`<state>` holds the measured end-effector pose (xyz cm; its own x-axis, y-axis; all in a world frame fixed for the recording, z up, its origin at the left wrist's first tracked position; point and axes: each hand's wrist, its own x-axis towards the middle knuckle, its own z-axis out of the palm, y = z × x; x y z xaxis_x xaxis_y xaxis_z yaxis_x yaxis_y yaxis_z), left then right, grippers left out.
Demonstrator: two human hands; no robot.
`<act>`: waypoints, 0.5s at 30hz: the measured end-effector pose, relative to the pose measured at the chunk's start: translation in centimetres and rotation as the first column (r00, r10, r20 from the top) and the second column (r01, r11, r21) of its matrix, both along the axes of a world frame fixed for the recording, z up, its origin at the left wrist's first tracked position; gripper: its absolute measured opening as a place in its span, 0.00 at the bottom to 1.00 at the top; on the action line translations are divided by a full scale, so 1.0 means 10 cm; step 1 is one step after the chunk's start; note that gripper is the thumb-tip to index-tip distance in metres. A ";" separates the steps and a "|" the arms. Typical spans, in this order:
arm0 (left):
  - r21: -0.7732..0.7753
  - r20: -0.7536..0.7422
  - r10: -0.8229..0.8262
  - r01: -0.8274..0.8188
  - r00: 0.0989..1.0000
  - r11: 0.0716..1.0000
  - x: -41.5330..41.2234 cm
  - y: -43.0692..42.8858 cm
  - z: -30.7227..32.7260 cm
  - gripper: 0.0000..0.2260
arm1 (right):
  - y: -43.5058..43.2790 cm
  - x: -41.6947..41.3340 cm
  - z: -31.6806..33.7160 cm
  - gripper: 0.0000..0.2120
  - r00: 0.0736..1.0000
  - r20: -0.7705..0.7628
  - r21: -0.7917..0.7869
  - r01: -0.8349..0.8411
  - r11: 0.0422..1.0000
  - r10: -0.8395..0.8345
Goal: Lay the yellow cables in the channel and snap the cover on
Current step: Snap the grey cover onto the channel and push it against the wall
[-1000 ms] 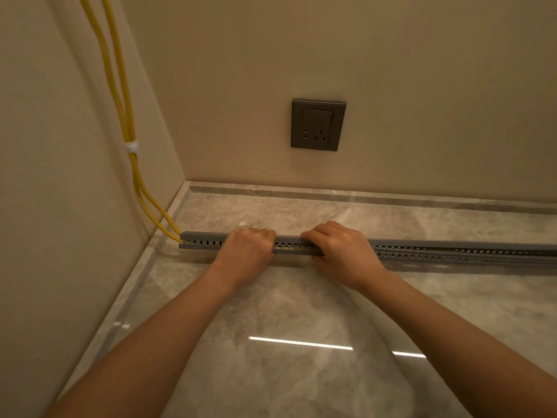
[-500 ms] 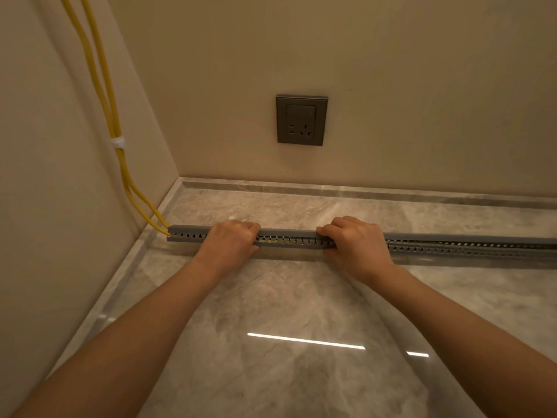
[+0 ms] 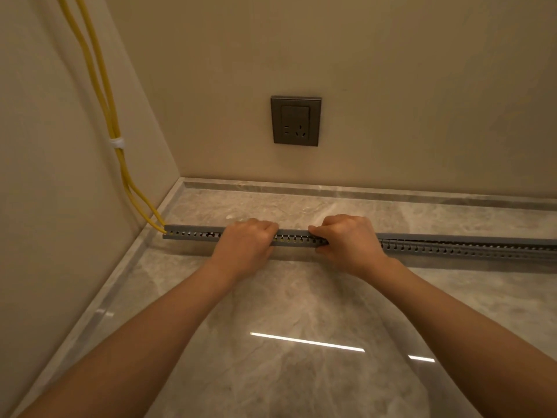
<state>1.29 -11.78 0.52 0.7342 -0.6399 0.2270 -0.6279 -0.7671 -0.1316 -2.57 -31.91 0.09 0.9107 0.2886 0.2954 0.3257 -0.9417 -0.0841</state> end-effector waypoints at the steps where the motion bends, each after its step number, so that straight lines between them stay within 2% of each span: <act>1: -0.019 -0.006 -0.022 0.021 1.000 1.000 -0.04 -0.11 0.00 0.10 | 0.00 -0.01 0.00 0.14 1.000 0.016 -0.001 -0.011 1.000 0.011; 3: -0.073 -0.025 -0.023 0.021 0.999 0.997 -0.11 -0.35 -0.02 0.12 | 0.01 -0.03 0.01 0.13 0.997 0.064 0.011 -0.035 0.999 0.034; 6: -0.127 -0.049 0.062 -0.068 0.997 0.990 -0.15 -0.57 -0.06 0.12 | 0.03 -0.04 0.04 0.11 0.994 0.104 -0.005 -0.025 1.000 0.025; 10: -0.076 -0.001 0.088 -0.088 0.996 0.993 -0.08 -0.60 -0.09 0.11 | 0.05 -0.02 0.02 0.10 0.982 0.190 -0.015 0.011 1.000 -0.008; 15: -0.004 0.116 -0.001 0.002 0.993 1.000 0.04 -0.55 -0.02 0.10 | 0.04 0.05 -0.10 0.11 0.949 0.315 -0.055 0.022 0.998 -0.004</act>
<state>1.72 -17.30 0.36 0.7020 -0.6398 0.3129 -0.6096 -0.7669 -0.2004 -2.12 -31.54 -0.86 0.7776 0.3023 0.5513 0.3149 -0.9462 0.0747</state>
